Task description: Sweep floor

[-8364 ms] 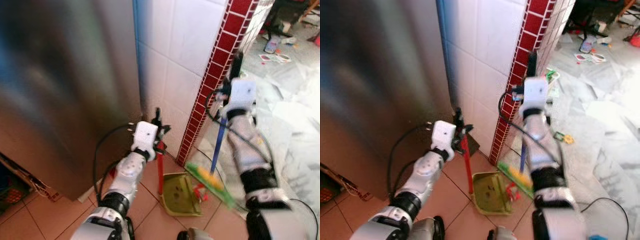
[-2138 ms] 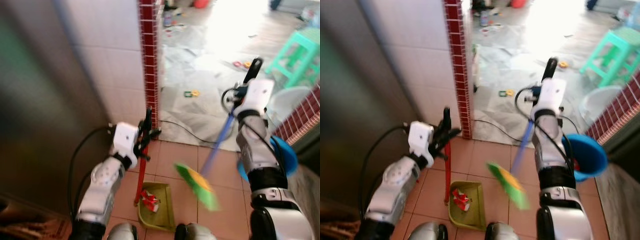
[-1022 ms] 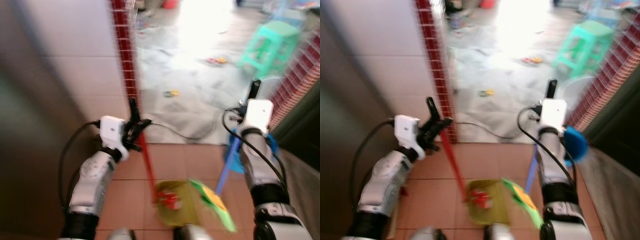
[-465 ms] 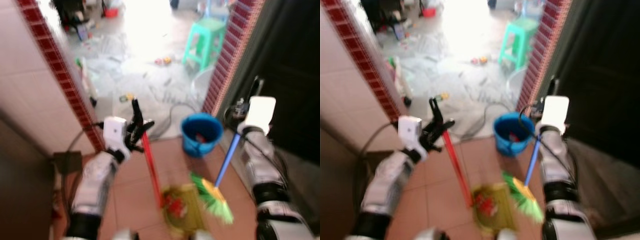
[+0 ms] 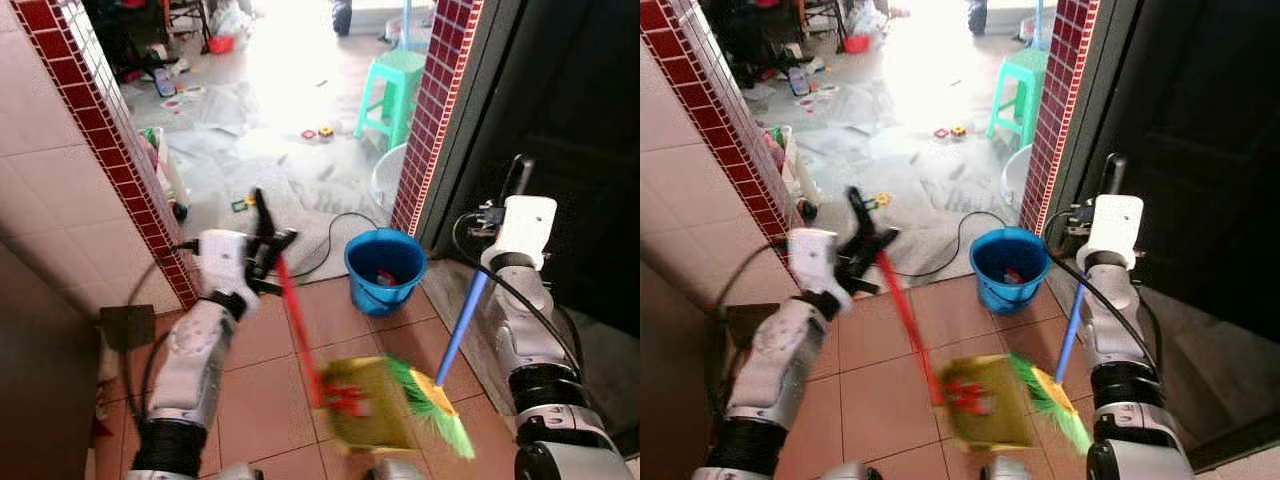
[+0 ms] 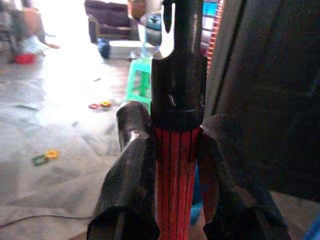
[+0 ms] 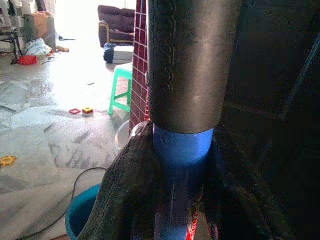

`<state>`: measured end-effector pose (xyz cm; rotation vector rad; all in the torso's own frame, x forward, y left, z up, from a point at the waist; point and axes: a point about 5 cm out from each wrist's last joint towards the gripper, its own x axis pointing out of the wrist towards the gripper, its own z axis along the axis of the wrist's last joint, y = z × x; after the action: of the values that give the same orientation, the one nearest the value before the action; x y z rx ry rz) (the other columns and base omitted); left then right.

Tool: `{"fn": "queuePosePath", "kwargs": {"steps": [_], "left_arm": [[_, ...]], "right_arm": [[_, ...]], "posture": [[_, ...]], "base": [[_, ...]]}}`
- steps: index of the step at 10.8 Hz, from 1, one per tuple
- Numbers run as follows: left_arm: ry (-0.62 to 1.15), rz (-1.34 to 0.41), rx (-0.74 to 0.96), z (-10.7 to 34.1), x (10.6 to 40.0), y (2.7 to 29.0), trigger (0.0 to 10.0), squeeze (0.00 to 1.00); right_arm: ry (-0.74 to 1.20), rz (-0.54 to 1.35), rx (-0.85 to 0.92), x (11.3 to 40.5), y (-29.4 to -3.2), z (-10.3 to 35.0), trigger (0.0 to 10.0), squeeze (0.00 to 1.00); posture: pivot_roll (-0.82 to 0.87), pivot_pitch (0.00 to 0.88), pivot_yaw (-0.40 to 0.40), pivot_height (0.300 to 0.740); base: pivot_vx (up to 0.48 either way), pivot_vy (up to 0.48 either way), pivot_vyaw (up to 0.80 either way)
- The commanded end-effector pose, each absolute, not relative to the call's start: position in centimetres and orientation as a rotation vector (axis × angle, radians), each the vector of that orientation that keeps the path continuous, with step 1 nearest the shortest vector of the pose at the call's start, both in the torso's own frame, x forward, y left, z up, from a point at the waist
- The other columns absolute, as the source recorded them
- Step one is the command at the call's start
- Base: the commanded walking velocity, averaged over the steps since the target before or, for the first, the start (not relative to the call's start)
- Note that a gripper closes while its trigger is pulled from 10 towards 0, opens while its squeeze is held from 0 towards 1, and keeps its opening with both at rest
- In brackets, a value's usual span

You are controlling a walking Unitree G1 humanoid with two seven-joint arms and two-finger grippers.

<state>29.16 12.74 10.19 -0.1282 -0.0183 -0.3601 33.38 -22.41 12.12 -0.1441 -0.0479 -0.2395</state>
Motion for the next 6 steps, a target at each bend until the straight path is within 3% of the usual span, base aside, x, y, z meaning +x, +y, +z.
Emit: {"fn": "queuePosePath", "kwargs": {"steps": [1, 6], "left_arm": [[-0.111, -0.304, -0.082, 11.9, 29.8, 14.0, 10.0, 0.00], [-0.135, -0.251, -0.089, 12.7, 30.2, 15.2, 10.0, 0.00]], "right_arm": [[-0.116, -0.215, -0.161, 33.7, -22.0, 13.6, 10.0, 0.00], [-0.110, -0.211, -0.168, 33.7, -22.0, 13.4, 10.0, 0.00]], "posture": [[-0.09, 0.000, 0.036, 0.740], [-0.08, 0.000, 0.034, 0.740]], "base": [[0.000, 0.000, 0.00], [0.000, 0.000, 0.00]]}}
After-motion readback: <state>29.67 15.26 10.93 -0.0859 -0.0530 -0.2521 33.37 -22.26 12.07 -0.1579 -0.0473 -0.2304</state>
